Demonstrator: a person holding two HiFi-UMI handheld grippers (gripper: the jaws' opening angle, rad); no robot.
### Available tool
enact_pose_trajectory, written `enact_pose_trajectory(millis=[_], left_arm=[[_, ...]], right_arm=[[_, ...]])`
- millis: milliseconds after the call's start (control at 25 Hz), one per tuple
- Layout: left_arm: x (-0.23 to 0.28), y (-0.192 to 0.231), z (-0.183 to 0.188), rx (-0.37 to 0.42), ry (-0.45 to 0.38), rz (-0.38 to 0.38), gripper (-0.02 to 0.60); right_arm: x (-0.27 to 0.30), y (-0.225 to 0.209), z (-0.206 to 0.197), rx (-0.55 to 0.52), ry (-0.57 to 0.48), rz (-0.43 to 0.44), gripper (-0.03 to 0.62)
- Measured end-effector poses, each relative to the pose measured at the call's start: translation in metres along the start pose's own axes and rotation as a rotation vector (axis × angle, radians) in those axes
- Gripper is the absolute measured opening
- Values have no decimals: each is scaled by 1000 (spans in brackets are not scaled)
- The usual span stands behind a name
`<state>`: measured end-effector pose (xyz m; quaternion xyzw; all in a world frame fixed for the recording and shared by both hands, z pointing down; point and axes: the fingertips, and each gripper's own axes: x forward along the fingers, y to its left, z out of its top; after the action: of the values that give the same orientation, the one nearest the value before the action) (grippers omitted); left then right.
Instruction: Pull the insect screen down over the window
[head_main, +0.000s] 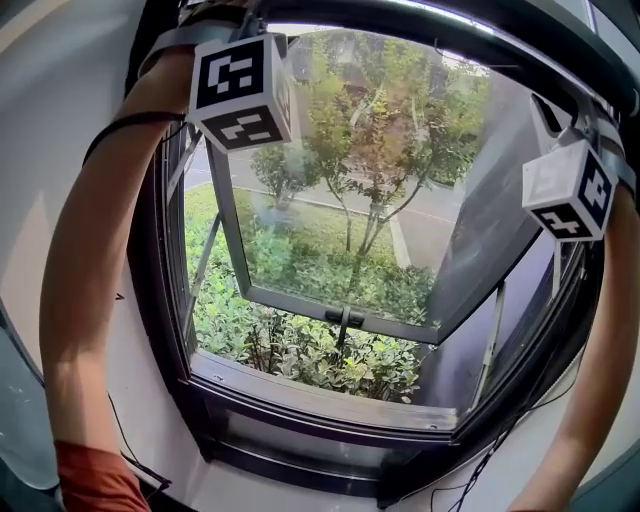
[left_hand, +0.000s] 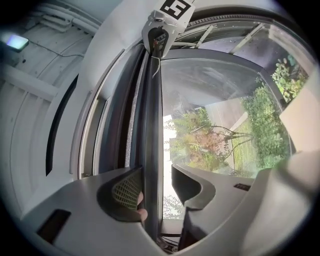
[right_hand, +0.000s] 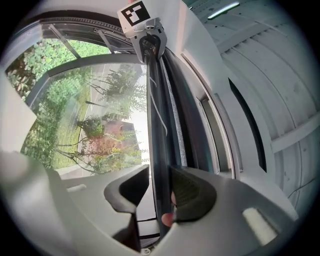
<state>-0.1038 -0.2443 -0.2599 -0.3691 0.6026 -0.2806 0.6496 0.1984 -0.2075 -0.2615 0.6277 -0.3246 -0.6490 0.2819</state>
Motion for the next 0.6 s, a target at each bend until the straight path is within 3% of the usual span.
enact_pose_trajectory(millis=[120,600], left_arm=[[-6,-10,-1,-21,-14,-12,183],[-37,-44,0,24,-25,-51,181]], right_arm=[[-7,8,2,14,-17,32,141],[-38,39,3,18,-33,77,141]])
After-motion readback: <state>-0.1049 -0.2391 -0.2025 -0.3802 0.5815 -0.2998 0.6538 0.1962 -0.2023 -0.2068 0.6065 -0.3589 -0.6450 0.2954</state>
